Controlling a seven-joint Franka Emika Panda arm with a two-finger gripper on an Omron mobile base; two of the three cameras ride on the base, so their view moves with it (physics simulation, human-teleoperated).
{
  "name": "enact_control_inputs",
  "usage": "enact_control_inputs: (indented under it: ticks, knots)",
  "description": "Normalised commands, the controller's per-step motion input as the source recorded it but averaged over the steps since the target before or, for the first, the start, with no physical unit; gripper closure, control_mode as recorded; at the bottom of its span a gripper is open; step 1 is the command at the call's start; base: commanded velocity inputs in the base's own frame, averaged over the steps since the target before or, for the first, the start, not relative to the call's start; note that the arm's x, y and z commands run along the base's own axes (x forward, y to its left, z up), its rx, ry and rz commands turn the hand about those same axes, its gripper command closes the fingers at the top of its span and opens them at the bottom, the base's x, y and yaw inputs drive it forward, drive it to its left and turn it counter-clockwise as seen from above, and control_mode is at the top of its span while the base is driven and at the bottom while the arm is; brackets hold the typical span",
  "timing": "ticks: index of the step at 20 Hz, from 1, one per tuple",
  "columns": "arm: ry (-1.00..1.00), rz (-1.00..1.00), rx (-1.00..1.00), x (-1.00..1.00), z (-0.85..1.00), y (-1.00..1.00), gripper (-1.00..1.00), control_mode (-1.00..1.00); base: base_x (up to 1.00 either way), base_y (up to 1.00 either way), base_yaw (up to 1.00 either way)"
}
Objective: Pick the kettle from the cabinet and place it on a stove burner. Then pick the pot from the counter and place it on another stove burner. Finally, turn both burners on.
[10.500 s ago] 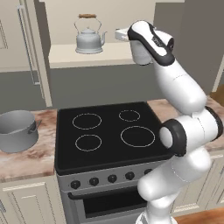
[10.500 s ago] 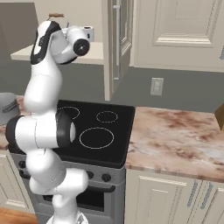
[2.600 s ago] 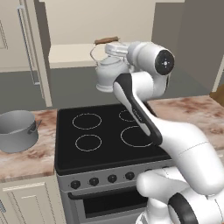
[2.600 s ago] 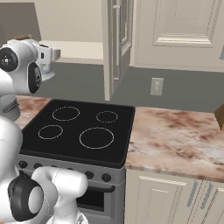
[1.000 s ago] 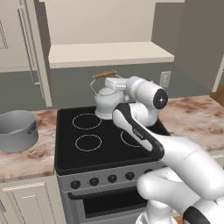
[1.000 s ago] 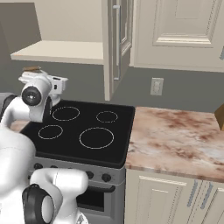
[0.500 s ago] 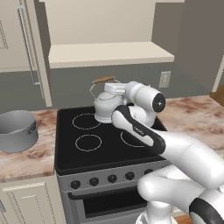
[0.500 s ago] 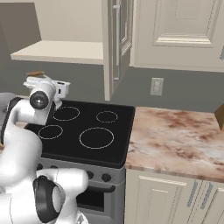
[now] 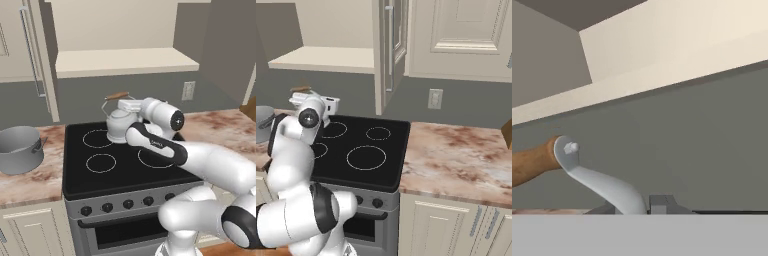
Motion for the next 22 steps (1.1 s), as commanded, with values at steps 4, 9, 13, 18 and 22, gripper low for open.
enact_control_inputs:
  ticks: [4,9,13,18,22]
  knots:
    - [0.00,0.00,0.01,0.34,-0.13,0.00,1.00,-1.00,0.00,0.00,0.00]
    - [0.00,0.00,0.00,0.33,-0.12,0.00,1.00,-1.00,0.00,0.00,0.00]
    - [0.00,0.00,0.00,0.31,-0.13,0.00,1.00,-1.00,0.00,0.00,0.00]
    - [0.00,0.00,0.00,0.31,-0.14,0.02,1.00,-1.00,0.00,0.00,0.00]
    - [0.01,0.00,0.00,0.33,-0.10,0.12,1.00,-1.00,0.00,0.00,0.00]
